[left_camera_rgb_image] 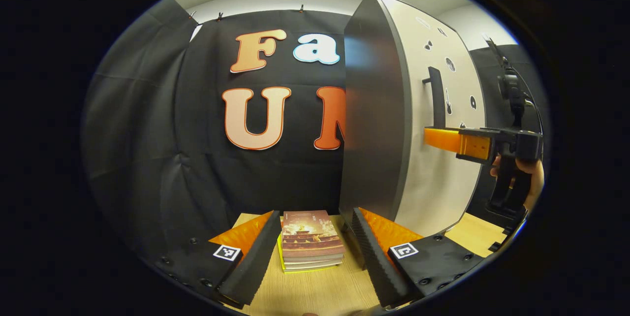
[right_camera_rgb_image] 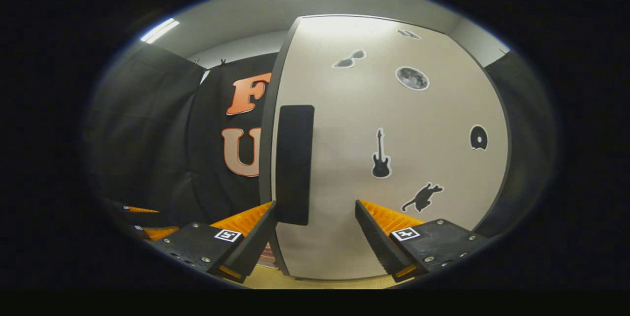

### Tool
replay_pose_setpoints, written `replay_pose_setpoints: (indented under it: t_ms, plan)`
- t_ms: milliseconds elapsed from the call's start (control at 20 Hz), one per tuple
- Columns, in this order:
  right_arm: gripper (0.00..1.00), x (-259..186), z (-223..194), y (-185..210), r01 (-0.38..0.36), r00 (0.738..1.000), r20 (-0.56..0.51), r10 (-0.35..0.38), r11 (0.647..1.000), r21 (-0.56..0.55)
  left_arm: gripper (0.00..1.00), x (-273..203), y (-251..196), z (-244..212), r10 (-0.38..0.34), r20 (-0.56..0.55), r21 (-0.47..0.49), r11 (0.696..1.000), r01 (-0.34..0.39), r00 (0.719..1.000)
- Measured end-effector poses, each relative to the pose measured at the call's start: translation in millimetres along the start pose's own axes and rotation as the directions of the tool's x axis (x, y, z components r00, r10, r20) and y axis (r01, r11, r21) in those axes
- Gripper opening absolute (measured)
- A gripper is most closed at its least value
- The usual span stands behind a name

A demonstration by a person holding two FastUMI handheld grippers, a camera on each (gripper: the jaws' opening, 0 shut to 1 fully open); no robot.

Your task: Open the cabinet door with the right hand, grasp the bottle in the cabinet with the left hand and place it on the coaster, then close the cabinet door with the right hand.

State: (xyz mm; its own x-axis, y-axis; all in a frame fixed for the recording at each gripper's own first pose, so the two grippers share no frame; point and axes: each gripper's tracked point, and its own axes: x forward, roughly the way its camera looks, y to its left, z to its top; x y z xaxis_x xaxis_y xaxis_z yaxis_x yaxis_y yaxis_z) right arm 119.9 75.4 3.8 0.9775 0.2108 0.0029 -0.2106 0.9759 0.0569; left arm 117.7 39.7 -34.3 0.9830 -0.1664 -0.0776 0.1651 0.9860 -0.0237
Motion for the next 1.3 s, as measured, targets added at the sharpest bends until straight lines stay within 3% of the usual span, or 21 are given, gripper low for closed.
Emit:
replay_pose_setpoints:
  t_ms: [200, 450, 700, 900, 1100, 1300]
  plan:
    - [0.95, -42, 17, -14, 0.047, 0.998, 0.040, -0.047, 0.999, 0.008, 0.94, 4, -5, 5, -0.018, 0.008, 0.014, 1.000, 0.018, 1.000]
    - [0.95, -104, 35, -61, 0.125, 0.989, 0.086, -0.124, 0.992, -0.007, 0.94, -5, -27, 24, 0.001, 0.053, 0.013, 1.000, -0.002, 0.999]
    - [0.95, -160, 28, -106, 0.140, 0.989, 0.048, -0.140, 0.990, 0.002, 0.94, -31, -59, 35, 0.068, 0.082, 0.007, 0.998, -0.069, 0.994]
    - [0.95, -203, 12, -123, 0.095, 0.995, 0.009, -0.095, 0.995, 0.021, 0.94, -70, -89, 45, 0.137, 0.082, -0.001, 0.991, -0.137, 0.987]
    - [0.95, -237, 0, -135, 0.081, 0.997, -0.003, -0.081, 0.996, -0.030, 0.94, -105, -110, 54, 0.190, 0.104, -0.002, 0.982, -0.191, 0.976]
    - [0.95, -262, -5, -118, 0.035, 0.999, 0.003, -0.035, 0.999, -0.032, 0.94, -118, -114, 48, 0.193, 0.097, -0.012, 0.981, -0.193, 0.976]
